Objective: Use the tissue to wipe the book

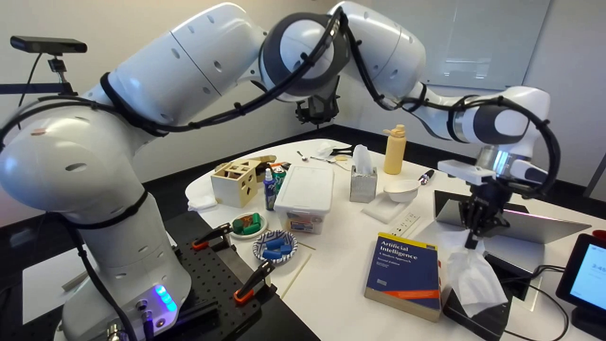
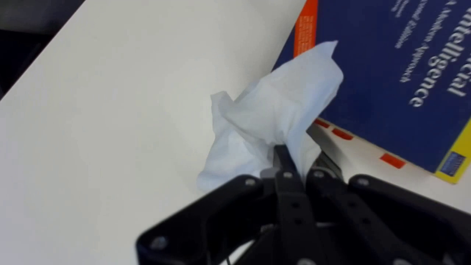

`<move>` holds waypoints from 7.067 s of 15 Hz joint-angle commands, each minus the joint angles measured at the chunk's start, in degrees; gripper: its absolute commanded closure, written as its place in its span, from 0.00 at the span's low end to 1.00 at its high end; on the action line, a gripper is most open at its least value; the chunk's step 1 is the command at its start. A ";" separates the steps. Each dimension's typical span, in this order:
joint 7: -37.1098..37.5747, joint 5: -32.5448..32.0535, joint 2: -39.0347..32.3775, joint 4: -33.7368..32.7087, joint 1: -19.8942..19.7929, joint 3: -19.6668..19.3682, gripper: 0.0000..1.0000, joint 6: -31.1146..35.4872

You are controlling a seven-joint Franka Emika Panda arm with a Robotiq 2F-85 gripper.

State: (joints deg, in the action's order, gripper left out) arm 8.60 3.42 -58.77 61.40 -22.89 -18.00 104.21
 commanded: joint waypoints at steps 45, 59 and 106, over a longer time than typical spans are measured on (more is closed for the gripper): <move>14.09 6.15 -3.02 5.96 3.47 1.47 1.00 8.42; 12.06 -2.07 17.10 41.50 11.31 1.26 1.00 10.66; 40.40 6.11 -12.20 -6.23 9.18 4.66 1.00 11.92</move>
State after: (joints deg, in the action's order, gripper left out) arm 46.78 10.59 -66.28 63.48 -12.13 -12.06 118.08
